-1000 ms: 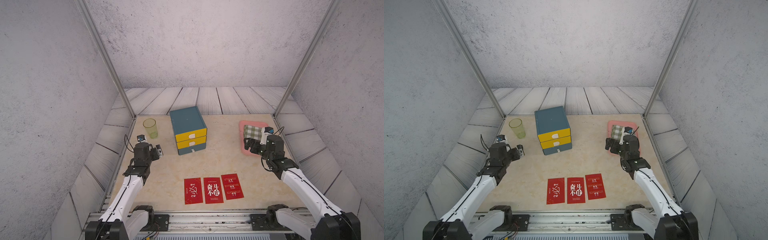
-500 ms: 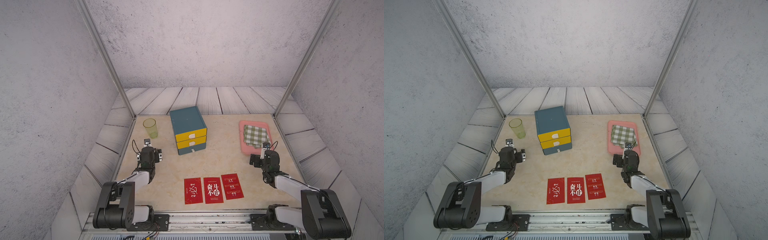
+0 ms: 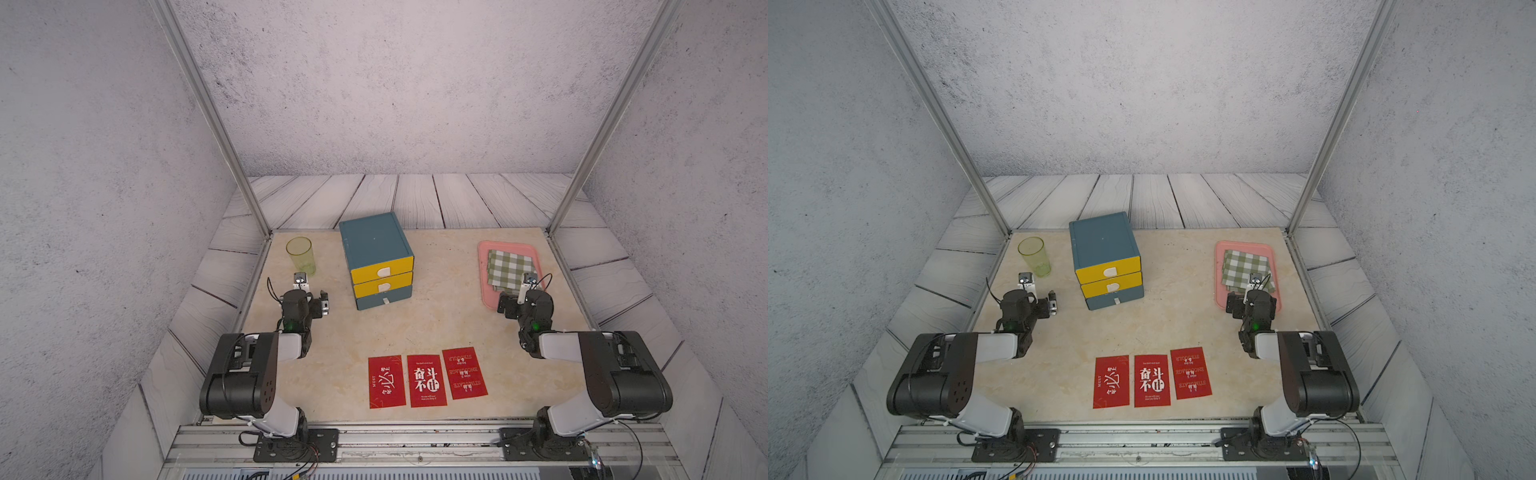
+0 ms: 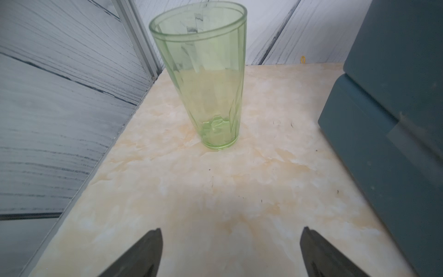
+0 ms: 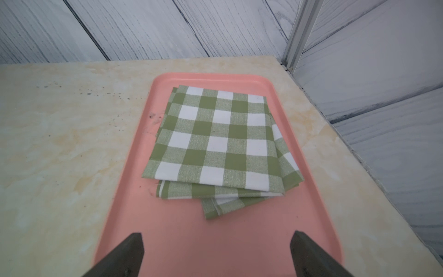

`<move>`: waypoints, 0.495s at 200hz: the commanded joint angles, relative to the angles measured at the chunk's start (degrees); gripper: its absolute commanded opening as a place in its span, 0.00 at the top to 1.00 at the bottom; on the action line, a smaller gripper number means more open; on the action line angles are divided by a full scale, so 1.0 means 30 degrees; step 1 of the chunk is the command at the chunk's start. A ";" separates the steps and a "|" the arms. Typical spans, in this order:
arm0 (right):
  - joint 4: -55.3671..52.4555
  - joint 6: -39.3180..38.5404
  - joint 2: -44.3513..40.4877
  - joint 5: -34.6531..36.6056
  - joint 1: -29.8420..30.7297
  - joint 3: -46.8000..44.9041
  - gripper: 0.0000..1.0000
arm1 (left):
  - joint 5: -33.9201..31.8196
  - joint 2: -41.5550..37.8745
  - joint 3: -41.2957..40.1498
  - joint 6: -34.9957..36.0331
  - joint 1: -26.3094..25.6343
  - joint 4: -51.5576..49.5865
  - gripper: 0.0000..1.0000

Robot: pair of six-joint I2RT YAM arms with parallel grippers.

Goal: Take the postcards out of the drawer
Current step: Reset both arms

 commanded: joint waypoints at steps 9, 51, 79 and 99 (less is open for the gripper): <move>0.0262 -0.0087 0.0029 -0.0176 -0.0078 0.0181 0.01 | 0.0532 -0.0324 0.0268 0.0125 0.0171 -0.0176 0.04; 0.0223 -0.0119 0.0019 -0.0175 -0.0066 0.0168 0.01 | 0.0530 -0.0357 0.0357 0.0126 0.0188 -0.0398 0.04; 0.0223 -0.0122 0.0009 -0.0176 -0.0061 0.0200 0.01 | 0.0589 -0.0258 0.0533 0.0123 0.0176 -0.0666 0.04; 0.0235 -0.0135 0.0027 -0.0176 -0.0079 0.0218 0.01 | 0.0589 -0.0235 0.0562 0.0114 0.0204 -0.0702 0.04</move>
